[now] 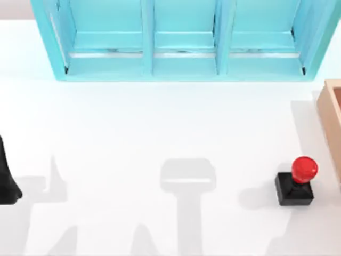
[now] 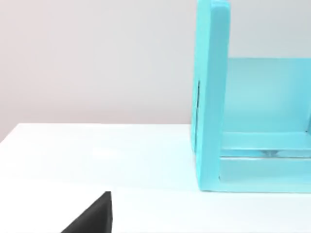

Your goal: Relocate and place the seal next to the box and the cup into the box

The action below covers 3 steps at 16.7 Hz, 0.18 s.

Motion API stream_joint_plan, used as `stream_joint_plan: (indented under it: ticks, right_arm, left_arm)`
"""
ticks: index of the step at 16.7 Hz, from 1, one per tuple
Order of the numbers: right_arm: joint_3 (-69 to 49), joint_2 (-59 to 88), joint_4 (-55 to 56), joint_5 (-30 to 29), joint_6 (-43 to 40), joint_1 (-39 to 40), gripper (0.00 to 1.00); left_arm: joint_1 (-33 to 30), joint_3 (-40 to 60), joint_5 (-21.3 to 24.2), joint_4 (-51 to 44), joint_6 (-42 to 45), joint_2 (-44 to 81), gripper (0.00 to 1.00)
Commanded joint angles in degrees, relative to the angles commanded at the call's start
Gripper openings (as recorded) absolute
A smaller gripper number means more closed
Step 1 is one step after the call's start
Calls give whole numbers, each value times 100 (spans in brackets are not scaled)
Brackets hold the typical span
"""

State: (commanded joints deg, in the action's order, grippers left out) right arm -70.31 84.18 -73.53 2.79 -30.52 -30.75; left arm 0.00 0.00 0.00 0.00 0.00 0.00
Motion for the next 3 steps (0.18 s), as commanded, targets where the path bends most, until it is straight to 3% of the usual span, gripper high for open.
stream_joint_plan:
  ticks: [3]
  right_arm:
    - [18,-50,-290,-105,25,-4,100]
  left_arm:
    - [0,0,0,0,0,0,100]
